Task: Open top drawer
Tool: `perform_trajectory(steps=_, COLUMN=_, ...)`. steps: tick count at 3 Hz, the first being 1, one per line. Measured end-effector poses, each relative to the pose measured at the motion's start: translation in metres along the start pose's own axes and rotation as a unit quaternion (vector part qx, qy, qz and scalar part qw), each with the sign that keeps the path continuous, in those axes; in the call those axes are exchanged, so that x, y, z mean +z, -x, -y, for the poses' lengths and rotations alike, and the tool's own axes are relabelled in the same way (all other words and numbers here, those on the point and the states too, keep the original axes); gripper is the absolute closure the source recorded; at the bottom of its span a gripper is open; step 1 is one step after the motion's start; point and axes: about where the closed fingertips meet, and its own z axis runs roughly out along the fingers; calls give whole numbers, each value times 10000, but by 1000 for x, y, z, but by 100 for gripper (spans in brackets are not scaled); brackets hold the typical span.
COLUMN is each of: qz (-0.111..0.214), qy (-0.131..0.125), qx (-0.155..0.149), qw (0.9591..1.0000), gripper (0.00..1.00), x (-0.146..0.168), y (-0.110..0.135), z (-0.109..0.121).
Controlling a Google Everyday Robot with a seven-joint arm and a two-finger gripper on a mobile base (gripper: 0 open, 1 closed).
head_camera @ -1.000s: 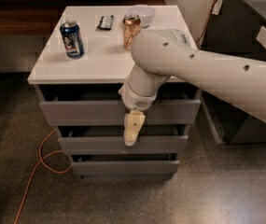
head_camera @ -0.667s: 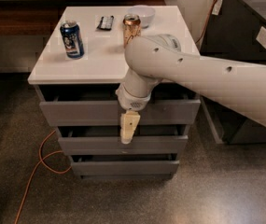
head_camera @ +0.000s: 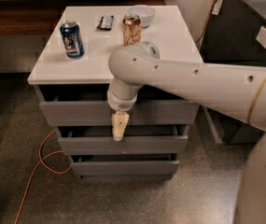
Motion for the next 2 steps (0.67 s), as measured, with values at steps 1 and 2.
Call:
perform_trajectory(steps=1, qz=-144, qy=-66, qx=-109, qw=9998, gripper=0, x=19, y=6, z=10)
perform_trajectory(steps=2, qz=-337, qy=-229, qx=-170, qw=9990, gripper=0, x=33, y=14, z=20)
